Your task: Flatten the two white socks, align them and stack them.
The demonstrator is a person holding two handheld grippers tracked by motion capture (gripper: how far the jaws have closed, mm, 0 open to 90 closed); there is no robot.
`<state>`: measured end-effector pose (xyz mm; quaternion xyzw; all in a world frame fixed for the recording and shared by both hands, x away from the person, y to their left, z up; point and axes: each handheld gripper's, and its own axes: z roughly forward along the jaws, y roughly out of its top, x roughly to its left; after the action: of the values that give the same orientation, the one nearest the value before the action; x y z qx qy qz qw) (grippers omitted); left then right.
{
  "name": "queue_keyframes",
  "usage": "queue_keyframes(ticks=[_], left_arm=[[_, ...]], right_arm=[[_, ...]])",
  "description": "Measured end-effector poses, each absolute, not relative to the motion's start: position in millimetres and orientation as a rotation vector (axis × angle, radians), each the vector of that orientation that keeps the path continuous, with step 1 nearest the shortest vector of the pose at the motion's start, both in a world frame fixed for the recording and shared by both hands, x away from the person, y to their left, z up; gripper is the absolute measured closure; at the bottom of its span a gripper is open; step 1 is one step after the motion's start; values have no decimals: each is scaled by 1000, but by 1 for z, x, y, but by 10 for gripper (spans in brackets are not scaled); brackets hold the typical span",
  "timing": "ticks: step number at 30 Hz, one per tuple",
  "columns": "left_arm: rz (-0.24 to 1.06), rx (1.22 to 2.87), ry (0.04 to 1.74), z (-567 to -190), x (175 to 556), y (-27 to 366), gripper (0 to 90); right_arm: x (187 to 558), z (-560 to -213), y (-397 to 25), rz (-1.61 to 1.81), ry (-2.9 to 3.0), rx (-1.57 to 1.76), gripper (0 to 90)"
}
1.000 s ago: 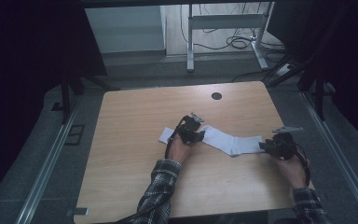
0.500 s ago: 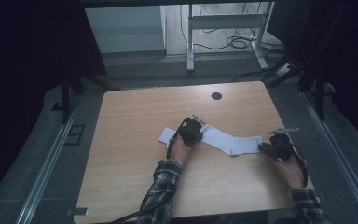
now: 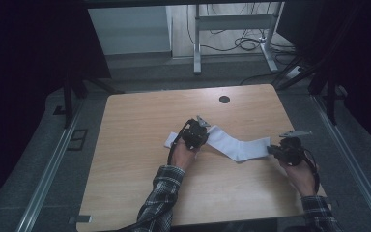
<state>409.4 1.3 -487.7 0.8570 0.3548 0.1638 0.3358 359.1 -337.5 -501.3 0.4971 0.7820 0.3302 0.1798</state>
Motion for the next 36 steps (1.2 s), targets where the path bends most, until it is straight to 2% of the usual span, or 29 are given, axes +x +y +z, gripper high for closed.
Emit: queue_keyframes(ticks=[19, 28, 36], left_arm=[[470, 2154, 935, -460, 346, 74, 857], [487, 2120, 978, -460, 306, 115, 857], [496, 2121, 1041, -477, 276, 142, 855]], right_arm=[[340, -471, -294, 1096, 2273, 1236, 807], [330, -470, -260, 1133, 2364, 1131, 807], [320, -477, -225, 1104, 2457, 1037, 805]])
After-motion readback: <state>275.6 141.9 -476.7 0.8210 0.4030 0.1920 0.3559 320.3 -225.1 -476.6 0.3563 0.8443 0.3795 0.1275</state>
